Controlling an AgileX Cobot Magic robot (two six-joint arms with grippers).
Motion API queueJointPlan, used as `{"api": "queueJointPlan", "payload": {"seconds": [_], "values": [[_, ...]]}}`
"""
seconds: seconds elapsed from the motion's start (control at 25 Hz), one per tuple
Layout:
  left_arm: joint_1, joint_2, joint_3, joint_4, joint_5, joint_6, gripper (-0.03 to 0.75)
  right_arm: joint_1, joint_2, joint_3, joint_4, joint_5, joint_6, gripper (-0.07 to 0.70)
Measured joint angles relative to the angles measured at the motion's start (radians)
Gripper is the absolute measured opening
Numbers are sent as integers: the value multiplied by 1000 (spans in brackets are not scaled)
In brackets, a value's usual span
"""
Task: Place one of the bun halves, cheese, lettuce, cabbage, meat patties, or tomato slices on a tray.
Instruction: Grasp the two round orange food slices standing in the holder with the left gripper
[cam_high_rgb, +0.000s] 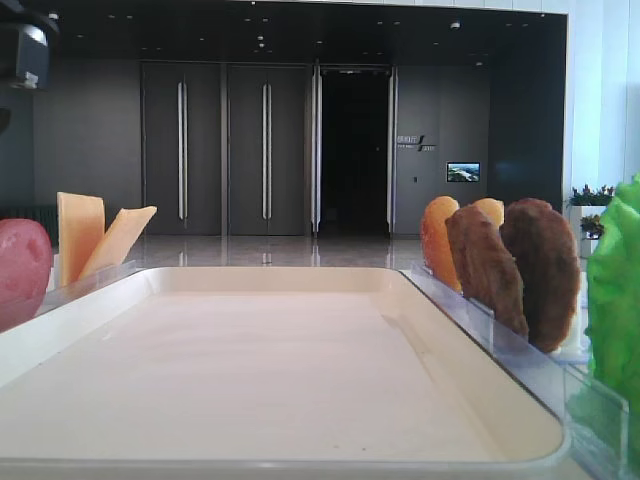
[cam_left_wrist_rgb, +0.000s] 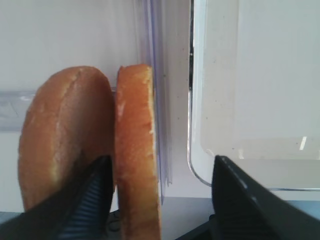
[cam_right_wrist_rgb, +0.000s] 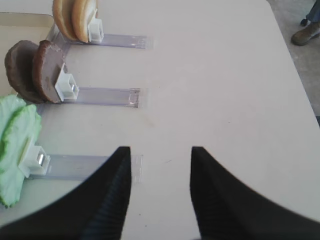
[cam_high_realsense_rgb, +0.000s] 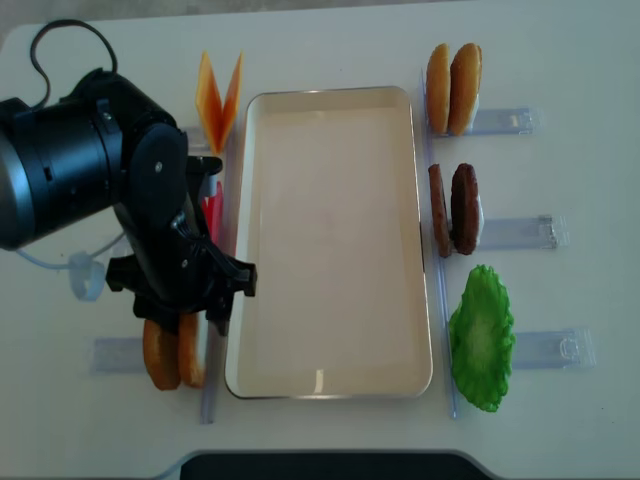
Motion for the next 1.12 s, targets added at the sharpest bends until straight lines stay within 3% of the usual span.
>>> {"api": "queueJointPlan", "payload": {"seconds": [0.4, 0.88, 1.12], "values": [[0, 0, 0, 13, 46, 1, 133, 0, 0, 0, 0, 0, 1, 303], [0, -3, 0, 16, 61, 23, 129, 0, 0, 0, 0, 0, 1, 303], [0, -103, -9, 16, 81, 27, 126, 0, 0, 0, 0, 0, 0, 303]]}}
